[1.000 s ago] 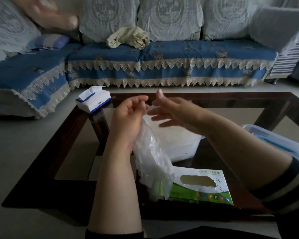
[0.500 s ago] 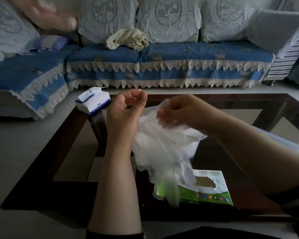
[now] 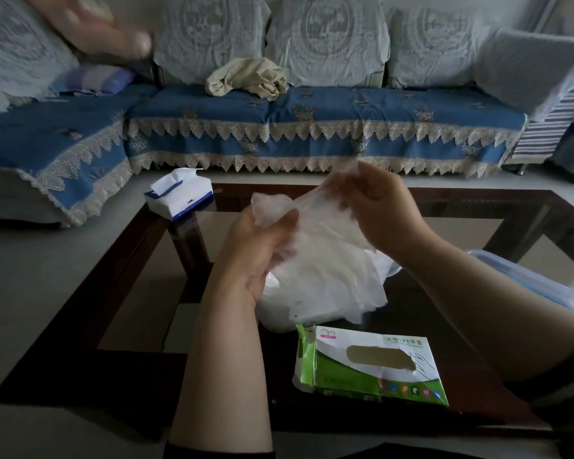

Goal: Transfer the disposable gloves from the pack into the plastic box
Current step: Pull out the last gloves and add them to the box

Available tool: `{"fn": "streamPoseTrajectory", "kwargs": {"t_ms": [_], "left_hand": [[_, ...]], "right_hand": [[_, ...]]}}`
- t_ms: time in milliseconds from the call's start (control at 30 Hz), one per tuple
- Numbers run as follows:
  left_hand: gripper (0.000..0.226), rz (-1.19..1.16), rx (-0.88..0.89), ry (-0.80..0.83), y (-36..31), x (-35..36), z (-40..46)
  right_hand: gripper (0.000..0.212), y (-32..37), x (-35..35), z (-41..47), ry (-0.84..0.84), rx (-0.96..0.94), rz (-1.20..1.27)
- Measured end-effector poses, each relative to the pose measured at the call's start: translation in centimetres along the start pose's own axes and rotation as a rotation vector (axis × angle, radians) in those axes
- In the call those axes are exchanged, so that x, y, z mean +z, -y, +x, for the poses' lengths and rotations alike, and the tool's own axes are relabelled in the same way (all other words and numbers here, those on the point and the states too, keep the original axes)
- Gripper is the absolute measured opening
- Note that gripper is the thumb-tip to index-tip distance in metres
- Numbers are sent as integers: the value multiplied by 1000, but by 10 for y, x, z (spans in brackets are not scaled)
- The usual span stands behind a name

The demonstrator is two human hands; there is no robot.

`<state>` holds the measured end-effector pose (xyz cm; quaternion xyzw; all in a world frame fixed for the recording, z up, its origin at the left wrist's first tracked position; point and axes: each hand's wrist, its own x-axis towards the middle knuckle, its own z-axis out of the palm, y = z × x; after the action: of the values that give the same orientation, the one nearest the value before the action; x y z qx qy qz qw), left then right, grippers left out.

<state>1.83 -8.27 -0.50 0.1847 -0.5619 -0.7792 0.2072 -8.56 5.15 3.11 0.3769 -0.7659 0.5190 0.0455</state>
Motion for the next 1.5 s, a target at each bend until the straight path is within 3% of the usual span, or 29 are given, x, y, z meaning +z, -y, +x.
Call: {"fn": "streamPoseTrajectory", "kwargs": {"t_ms": [233, 367, 467, 534, 600, 700, 800, 1000, 1100, 1167, 1234, 1301, 1367, 1434, 1501], "left_hand": [[10, -80, 46, -22, -1, 3, -2], [11, -121, 63, 7, -4, 2, -3], [13, -115, 68, 31, -7, 1, -7], [9, -78, 95, -68, -8, 2, -6], [13, -68, 174, -353, -11, -2, -3], [25, -162, 364, -790, -18, -16, -2], [23, -258, 410, -935, -18, -27, -4], [30, -291, 403, -936, -20, -34, -2], [28, -295, 370, -829, -22, -37, 0], [19, -249, 337, -721, -23, -36, 0], [13, -237, 295, -582, -23, -34, -2], [20, -253, 261, -447, -23, -33, -6], [19, -260, 245, -338, -25, -30, -11], [14, -234, 265, -213, -28, -26, -15], [16, -203, 301, -100, -28, -22, -19]], "right_hand": [[28, 7, -4, 5, -219, 234, 413], [26, 10, -1, 15, -309, 359, 653], [27, 5, 0, 29, -332, 444, 680], [26, 3, 0, 43, -351, 479, 649], [26, 1, -1, 57, -338, 470, 470], [28, -7, 8, 72, -166, 380, 139], [20, -22, 35, 76, 54, 237, -95], [43, -63, 71, 67, 414, 4, -845], [67, -61, 75, 60, 373, -87, -920], [85, -57, 71, 58, 329, -246, -1021], [92, -53, 60, 62, 262, -342, -1098], [79, -43, 49, 69, 152, -267, -932], [65, -26, 42, 70, 67, -17, -331], [80, -1, 38, 59, 280, 334, 389], [103, 15, 36, 40, 647, 570, 745]]}}
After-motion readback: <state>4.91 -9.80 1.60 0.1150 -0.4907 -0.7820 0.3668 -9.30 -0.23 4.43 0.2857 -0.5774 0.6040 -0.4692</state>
